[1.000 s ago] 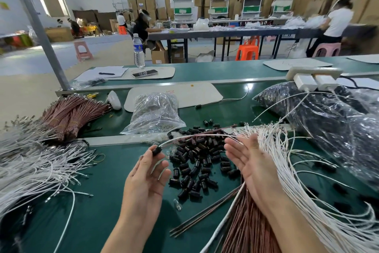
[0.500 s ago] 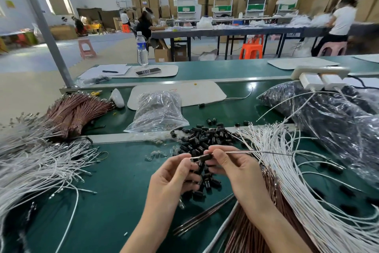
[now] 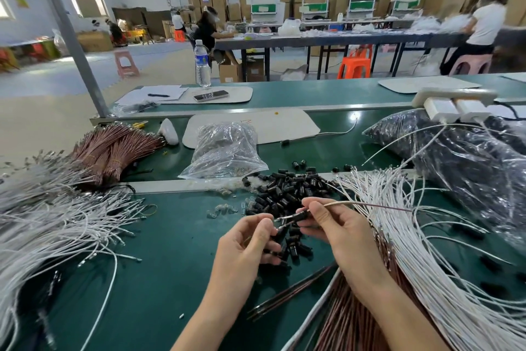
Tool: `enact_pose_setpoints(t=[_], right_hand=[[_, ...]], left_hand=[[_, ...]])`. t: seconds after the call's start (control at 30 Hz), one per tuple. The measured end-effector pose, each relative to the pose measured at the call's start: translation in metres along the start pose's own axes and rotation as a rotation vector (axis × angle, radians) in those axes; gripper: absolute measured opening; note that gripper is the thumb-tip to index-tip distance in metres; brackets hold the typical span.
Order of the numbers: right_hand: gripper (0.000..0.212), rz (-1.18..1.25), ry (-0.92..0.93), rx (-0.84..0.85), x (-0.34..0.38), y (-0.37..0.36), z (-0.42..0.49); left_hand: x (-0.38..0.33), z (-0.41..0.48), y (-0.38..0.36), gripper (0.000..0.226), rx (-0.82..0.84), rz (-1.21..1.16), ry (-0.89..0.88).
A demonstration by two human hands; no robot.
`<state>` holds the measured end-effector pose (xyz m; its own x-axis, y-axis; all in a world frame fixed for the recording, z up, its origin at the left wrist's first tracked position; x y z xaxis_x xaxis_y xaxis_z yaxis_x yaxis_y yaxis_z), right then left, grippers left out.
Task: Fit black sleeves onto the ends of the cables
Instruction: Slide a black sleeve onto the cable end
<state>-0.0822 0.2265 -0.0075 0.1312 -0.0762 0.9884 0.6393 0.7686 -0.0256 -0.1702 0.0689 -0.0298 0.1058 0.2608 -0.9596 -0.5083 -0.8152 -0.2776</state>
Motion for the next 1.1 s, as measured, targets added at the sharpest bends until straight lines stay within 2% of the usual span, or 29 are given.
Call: enact_pose_setpoints(t=[0.17, 0.33, 0.63, 1.1], right_hand=[[0.019, 0.038, -0.043, 0.017, -0.004, -0.003, 0.0], [0.019, 0.036, -0.053, 0.019, -0.004, -0.004, -0.001], [0.02, 0.003, -0.069, 0.048, -0.001, -0.004, -0.004], [0.018, -0.035, -0.124, -0.008, -0.011, 0.002, -0.003]], left_hand=[[0.002, -0.002, -0.004, 0.013, 0.035, 0.038, 0.004], [0.001, -0.002, -0.004, 0.023, 0.042, 0.028, 0.007], [0.005, 0.0, -0.002, 0.018, 0.034, 0.048, 0.022], [0.008, -0.001, -0.001, 0.018, 0.045, 0.105, 0.035]])
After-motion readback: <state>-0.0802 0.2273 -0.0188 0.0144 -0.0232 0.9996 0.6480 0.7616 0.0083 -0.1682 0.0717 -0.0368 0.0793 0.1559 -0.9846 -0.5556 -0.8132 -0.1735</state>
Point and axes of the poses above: each hand's wrist, its own z-axis towards the middle knuckle, its own y-axis out of the back of the hand, x = y × z, the point moved 8 cm from there along z, towards the middle knuckle, and after that the axes turned 7 degrees about -z, right-handed, at the moved point
